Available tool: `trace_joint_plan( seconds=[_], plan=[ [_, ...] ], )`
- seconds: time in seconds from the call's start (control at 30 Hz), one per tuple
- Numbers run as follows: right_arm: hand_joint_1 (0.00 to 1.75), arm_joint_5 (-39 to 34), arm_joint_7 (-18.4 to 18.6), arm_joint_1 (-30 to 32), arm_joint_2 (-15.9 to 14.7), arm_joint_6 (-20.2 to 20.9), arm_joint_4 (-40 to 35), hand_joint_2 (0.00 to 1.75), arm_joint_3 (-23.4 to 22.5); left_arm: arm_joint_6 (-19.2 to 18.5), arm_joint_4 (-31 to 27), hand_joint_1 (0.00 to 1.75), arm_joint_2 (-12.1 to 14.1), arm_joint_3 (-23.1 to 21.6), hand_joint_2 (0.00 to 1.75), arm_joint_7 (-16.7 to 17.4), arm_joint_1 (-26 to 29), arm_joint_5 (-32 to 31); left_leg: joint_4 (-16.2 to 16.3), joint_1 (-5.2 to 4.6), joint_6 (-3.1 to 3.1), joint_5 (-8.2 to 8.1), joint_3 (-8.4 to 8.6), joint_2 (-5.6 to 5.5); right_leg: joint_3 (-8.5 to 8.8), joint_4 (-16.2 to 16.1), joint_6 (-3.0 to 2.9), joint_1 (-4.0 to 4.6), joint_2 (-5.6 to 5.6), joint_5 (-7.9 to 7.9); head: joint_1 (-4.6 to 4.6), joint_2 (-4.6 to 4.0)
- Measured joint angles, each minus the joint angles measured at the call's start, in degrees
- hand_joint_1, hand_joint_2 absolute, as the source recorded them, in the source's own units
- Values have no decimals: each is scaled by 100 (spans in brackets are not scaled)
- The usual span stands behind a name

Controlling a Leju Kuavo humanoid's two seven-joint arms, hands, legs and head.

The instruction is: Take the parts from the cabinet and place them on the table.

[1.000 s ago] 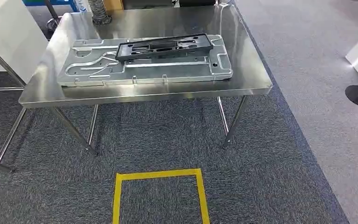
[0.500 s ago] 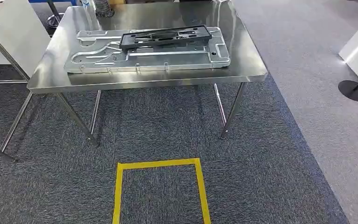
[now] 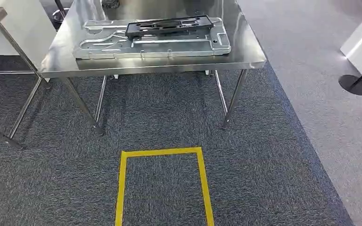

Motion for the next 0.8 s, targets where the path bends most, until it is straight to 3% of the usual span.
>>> trace_joint_plan(
  seconds=[0.07,0.1,0.13,0.17,0.2,0.23,0.27,0.3,0.33,0.37,0.4,0.43,0.47,0.53,0.6,0.67,0.73,0.77,0.8],
  plan=[
    [0,-13,0,17,0,-112,0,0,2,0,0,0,0,0,0,33,26,2,20,-13,138,115,-80,9,-7,-63,100,-14,9,122,2,0],
    [0,-33,37,13,-7,-175,2,0,2,9,2,0,-11,2,0,55,18,5,12,-1,200,185,-162,62,-72,51,109,-43,23,-111,0,0],
    [0,-53,132,7,-31,-260,0,0,2,24,2,0,-20,2,0,85,14,13,9,-11,260,231,-240,51,-162,286,98,-36,29,-470,0,0],
    [0,-55,266,9,-35,-308,2,0,0,46,2,0,-20,2,0,146,16,35,9,-22,276,300,-329,51,-256,668,98,-30,35,-881,0,0],
    [0,-61,355,13,-39,-324,2,0,0,55,2,0,-20,7,0,186,25,55,13,-37,287,369,-413,55,-343,1088,105,-15,40,-1172,0,0],
    [0,-70,453,19,-50,-328,2,0,-2,55,2,0,-20,9,0,199,32,61,19,-61,296,441,-511,62,-424,1517,109,-9,40,-1293,0,0],
    [0,-92,512,23,-68,-330,2,0,-4,55,2,0,-20,13,0,210,35,64,28,-87,302,506,-604,71,-453,1816,102,-6,40,-1217,0,0],
    [0,-133,575,24,-94,-333,2,0,-9,55,2,0,-20,15,0,216,36,68,41,-112,302,577,-702,75,-397,1921,80,0,40,-958,0,0],
    [0,-190,653,27,-113,-335,2,0,-28,52,2,0,-22,22,0,219,39,68,59,-133,296,635,-789,79,-211,1773,44,13,40,-677,0,0],
    [0,-264,697,30,-140,-298,2,0,-67,50,2,0,-22,35,0,216,41,70,77,-149,289,682,-870,77,92,1404,-15,47,42,-533,0,0],
    [0,-325,727,29,-157,-272,-2,0,-115,50,2,0,-26,44,0,214,43,70,106,-149,283,721,-916,76,509,861,-87,79,43,-578,0,0],
    [0,-381,767,27,-203,-258,-9,0,-155,52,7,0,-55,46,0,214,53,72,153,-184,259,733,-956,71,1045,191,-151,134,34,-805,0,0],
    [0,-426,785,25,-199,-228,-9,0,-186,61,7,0,-52,50,0,212,58,79,176,-183,236,751,-971,75,1236,-182,-170,128,21,-1002,-2,0],
    [0,-494,879,26,-203,-195,-9,0,-269,70,7,0,-52,70,0,212,58,83,196,-162,169,836,-1019,90,1187,-236,-201,159,28,-1029,2,0],
    [0,-555,942,50,-192,-182,-7,0,-326,70,4,0,-35,92,0,203,66,77,241,-153,114,815,-1054,67,1181,-296,-272,85,-6,-927,2,0],
    [0,-592,988,67,-192,-186,-4,0,-387,55,11,0,-50,94,0,177,90,61,798,-114,30,317,-1271,46,1092,-290,-332,90,-16,-864,-2,0],
    [0,-649,997,77,-192,-195,-4,0,-431,52,11,0,-48,101,0,164,101,61,1744,-72,-39,-169,-1607,45,994,-273,-337,100,-20,-803,0,0],
    [0,-682,999,78,-192,-201,-4,0,-455,52,11,0,-50,105,0,164,104,61,2048,-61,-64,-241,-1693,47,940,-250,-330,100,-18,-781,-2,0],
    [0,-716,990,81,-190,-216,-4,0,-487,52,11,0,-48,112,0,164,106,59,2023,-49,-76,-162,-1628,46,902,-225,-317,99,-13,-765,0,0]
  ],
)
